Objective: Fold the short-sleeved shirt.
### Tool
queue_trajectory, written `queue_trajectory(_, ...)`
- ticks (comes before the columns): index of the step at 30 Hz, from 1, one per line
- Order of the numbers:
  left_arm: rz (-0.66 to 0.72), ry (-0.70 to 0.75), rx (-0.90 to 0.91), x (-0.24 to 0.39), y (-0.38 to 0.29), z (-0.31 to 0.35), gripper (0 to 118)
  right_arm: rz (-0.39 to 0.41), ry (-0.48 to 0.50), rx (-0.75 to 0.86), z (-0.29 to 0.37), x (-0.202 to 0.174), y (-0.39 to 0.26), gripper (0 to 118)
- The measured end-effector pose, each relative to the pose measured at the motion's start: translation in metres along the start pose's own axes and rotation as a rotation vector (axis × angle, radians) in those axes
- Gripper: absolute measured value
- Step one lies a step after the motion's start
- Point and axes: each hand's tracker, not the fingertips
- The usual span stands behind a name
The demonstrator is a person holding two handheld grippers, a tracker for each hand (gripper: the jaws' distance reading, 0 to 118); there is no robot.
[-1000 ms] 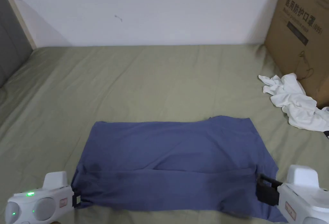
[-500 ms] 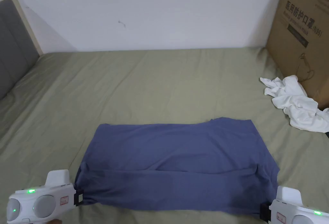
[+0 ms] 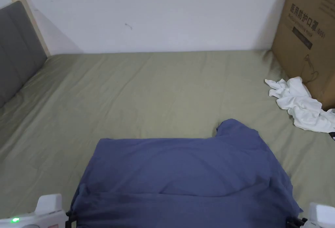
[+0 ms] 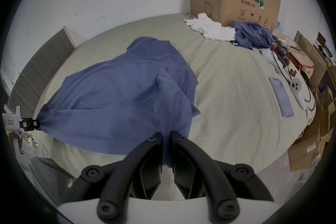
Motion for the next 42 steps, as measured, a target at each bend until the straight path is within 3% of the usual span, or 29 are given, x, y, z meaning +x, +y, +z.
queue_trajectory(9,0.046,0.047,-0.093,0.002,-0.034,-0.038,5,-0.035,-0.05,-0.147,-0.047,0.0,-0.03,7)
queue_trajectory(11,0.035,0.06,-0.1,0.005,-0.03,-0.035,12,-0.026,-0.061,-0.141,-0.041,-0.004,-0.026,9)
queue_trajectory(13,0.024,0.074,-0.103,0.01,-0.028,-0.03,40,-0.013,-0.072,-0.134,-0.03,-0.009,-0.02,31)
queue_trajectory(15,0.036,0.091,-0.113,0.017,-0.021,-0.015,67,0.004,-0.087,-0.094,-0.012,-0.016,-0.009,73)
queue_trajectory(16,0.053,0.071,-0.087,0.021,-0.016,-0.004,75,0.011,-0.066,-0.006,0.003,-0.02,-0.002,80)
queue_trajectory(19,0.082,0.017,0.091,0.036,0.004,0.035,88,0.069,-0.03,0.164,0.045,-0.038,0.03,82)
queue_trajectory(23,0.035,-0.003,0.353,0.066,0.032,0.092,88,0.15,-0.036,0.379,0.09,-0.058,0.065,82)
queue_trajectory(29,0.003,0.003,0.627,0.096,0.053,0.131,88,0.201,-0.078,0.6,0.121,-0.086,0.084,82)
queue_trajectory(32,-0.028,0.017,0.703,0.109,0.057,0.132,83,0.197,-0.109,0.661,0.122,-0.095,0.086,81)
queue_trajectory(33,-0.046,0.0,0.733,0.111,0.056,0.133,71,0.19,-0.11,0.675,0.12,-0.096,0.087,79)
queue_trajectory(35,-0.062,-0.029,0.746,0.117,0.057,0.13,25,0.182,-0.103,0.687,0.119,-0.098,0.088,68)
queue_trajectory(36,-0.065,-0.045,0.742,0.119,0.059,0.128,4,0.176,-0.1,0.691,0.118,-0.099,0.09,50)
queue_trajectory(38,-0.058,-0.063,0.753,0.123,0.06,0.123,0,0.17,-0.098,0.695,0.118,-0.105,0.094,8)
queue_trajectory(39,-0.062,-0.071,0.753,0.126,0.063,0.122,0,0.167,-0.1,0.699,0.116,-0.105,0.096,1)
queue_trajectory(42,-0.088,-0.063,0.732,0.131,0.077,0.112,0,0.17,-0.09,0.7,0.111,-0.107,0.106,0)
